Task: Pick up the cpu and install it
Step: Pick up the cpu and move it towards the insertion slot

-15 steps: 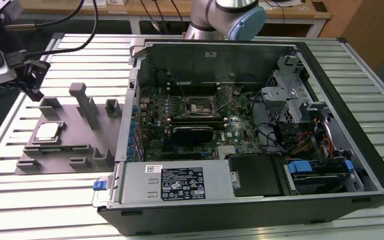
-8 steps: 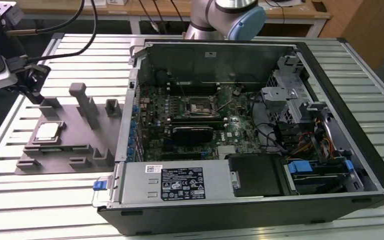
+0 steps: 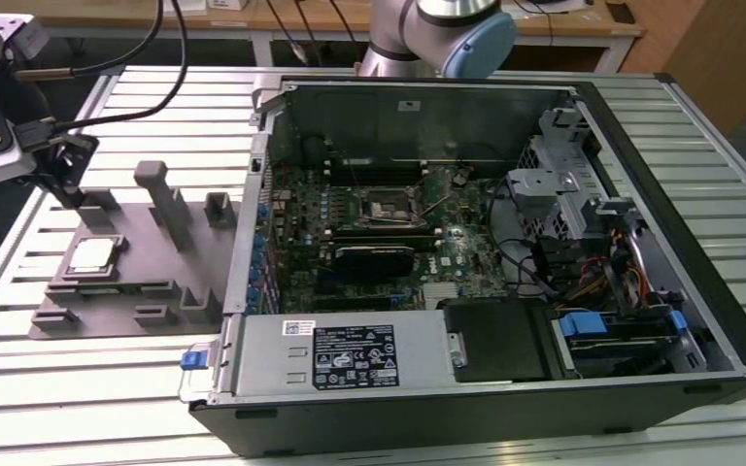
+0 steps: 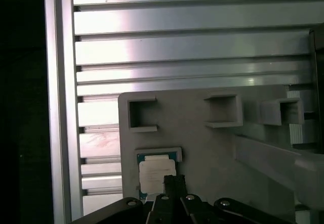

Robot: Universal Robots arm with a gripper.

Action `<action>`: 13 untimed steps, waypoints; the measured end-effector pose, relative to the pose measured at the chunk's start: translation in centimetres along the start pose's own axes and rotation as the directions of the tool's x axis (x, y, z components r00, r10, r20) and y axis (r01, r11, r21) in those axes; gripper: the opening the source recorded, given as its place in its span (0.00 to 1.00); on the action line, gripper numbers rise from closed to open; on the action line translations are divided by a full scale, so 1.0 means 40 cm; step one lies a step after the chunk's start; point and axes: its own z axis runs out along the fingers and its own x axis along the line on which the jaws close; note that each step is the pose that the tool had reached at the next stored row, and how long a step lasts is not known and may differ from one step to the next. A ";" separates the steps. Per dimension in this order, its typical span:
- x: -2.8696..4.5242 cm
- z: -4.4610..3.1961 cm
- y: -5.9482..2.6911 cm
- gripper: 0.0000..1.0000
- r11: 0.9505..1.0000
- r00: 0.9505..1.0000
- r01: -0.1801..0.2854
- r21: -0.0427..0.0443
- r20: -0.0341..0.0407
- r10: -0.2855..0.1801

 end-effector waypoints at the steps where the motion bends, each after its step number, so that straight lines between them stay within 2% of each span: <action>1: 0.001 0.003 -0.001 0.11 1.000 1.000 0.000 0.000 0.000 0.000; 13: 0.008 0.035 -0.012 0.11 1.000 1.000 0.000 0.000 0.000 0.000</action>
